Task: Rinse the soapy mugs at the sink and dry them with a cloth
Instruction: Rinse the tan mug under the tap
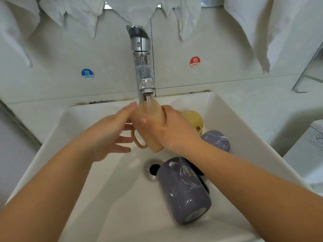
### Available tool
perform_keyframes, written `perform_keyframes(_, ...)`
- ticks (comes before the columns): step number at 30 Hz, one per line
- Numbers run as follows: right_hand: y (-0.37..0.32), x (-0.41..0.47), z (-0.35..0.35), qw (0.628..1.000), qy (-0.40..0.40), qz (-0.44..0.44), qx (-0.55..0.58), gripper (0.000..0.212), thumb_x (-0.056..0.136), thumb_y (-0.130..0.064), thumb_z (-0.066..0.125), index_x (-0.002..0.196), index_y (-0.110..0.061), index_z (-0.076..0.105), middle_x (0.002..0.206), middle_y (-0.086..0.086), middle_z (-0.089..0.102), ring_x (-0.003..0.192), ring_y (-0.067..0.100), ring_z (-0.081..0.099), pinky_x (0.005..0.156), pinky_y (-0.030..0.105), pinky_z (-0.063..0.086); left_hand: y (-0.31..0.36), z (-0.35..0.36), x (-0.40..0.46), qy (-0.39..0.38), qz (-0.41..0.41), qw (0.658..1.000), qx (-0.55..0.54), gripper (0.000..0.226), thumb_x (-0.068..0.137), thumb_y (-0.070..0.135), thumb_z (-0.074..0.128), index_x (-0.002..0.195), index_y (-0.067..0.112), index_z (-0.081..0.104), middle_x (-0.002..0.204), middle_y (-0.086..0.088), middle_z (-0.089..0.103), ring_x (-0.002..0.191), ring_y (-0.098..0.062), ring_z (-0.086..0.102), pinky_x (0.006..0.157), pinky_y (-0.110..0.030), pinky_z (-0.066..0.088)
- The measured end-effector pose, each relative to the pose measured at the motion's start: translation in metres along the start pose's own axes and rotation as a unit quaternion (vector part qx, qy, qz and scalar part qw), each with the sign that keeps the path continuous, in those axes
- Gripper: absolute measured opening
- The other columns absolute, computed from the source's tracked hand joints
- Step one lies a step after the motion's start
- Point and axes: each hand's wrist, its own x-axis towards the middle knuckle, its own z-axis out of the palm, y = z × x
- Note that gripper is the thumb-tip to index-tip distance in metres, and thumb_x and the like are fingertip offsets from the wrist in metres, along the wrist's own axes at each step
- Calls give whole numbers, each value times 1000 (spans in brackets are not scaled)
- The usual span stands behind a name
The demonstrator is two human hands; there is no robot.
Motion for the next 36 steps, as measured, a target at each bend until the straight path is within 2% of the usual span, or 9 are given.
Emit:
perform_keyframes(2, 1, 1, 3, 1000, -16, -4, -15, 73, 81, -75, 44, 139, -30, 39, 123, 2, 50, 111, 25, 52, 92, 46, 48, -3, 12, -5, -27, -6, 999, -26, 44, 85, 64, 52, 106, 26, 60, 117, 4, 58, 106, -30, 59, 85, -47, 56)
perform_keyframes(6, 2, 3, 5, 993, -82, 18, 85, 77, 84, -62, 57, 150, -37, 25, 139, 3, 37, 129, 24, 39, 106, 42, 39, -8, 17, -3, -15, -22, 994, -103, 50, 86, 52, 62, 123, 18, 59, 122, -2, 55, 100, -30, 60, 69, -41, 61)
perform_keyframes(13, 6, 6, 7, 934, -161, 6, 319, 63, 92, -30, 63, 148, -34, 34, 139, -8, 52, 122, 11, 54, 106, 36, 43, -11, 17, 1, 26, 26, 984, -172, 48, 90, 48, 58, 126, 18, 54, 115, -5, 60, 101, -33, 65, 58, -37, 58)
perform_keyframes(19, 0, 9, 6, 937, -83, 39, 336, 39, 98, -39, 49, 136, -31, 52, 130, -2, 61, 114, 13, 60, 103, 35, 46, -11, 23, 2, 32, 52, 982, -176, 33, 90, 46, 59, 113, 22, 59, 107, -4, 64, 97, -29, 66, 54, -34, 57)
perform_keyframes(24, 6, 8, 4, 913, -194, 26, 359, 61, 95, -24, 59, 148, -34, 31, 134, -8, 55, 118, 11, 57, 101, 31, 47, -12, 17, 3, 26, 56, 983, -174, 21, 94, 45, 52, 101, 27, 62, 97, -4, 68, 90, -27, 67, 58, -37, 58)
perform_keyframes(26, 5, 6, 4, 916, -185, 18, 355, 68, 90, -25, 66, 147, -35, 32, 133, -8, 56, 116, 11, 59, 101, 33, 48, -13, 18, 3, 20, 67, 983, -171, 20, 95, 43, 50, 102, 29, 61, 95, -1, 68, 87, -24, 67, 58, -36, 57)
perform_keyframes(31, -4, 12, 8, 931, -116, 76, 339, 35, 97, -48, 46, 127, -33, 54, 129, -2, 60, 112, 15, 60, 100, 37, 48, -13, 21, 6, 18, 87, 979, -184, 15, 94, 42, 51, 104, 33, 58, 103, 0, 64, 89, -22, 65, 56, -36, 58)
perform_keyframes(33, -3, 13, 7, 912, -140, 133, 362, 33, 100, -49, 35, 115, -31, 58, 119, 1, 65, 105, 18, 62, 94, 38, 50, -14, 21, 7, 18, 93, 978, -184, 15, 94, 42, 52, 104, 32, 58, 103, 1, 64, 90, -21, 65, 57, -37, 58)
perform_keyframes(36, 5, 8, 0, 856, -215, 165, 440, 39, 98, -48, 43, 129, -25, 53, 110, -2, 68, 98, 15, 65, 84, 37, 54, -18, 21, 10, 30, 86, 978, -186, 41, 85, 50, 61, 119, 28, 56, 112, -2, 64, 97, -24, 66, 58, -39, 57)
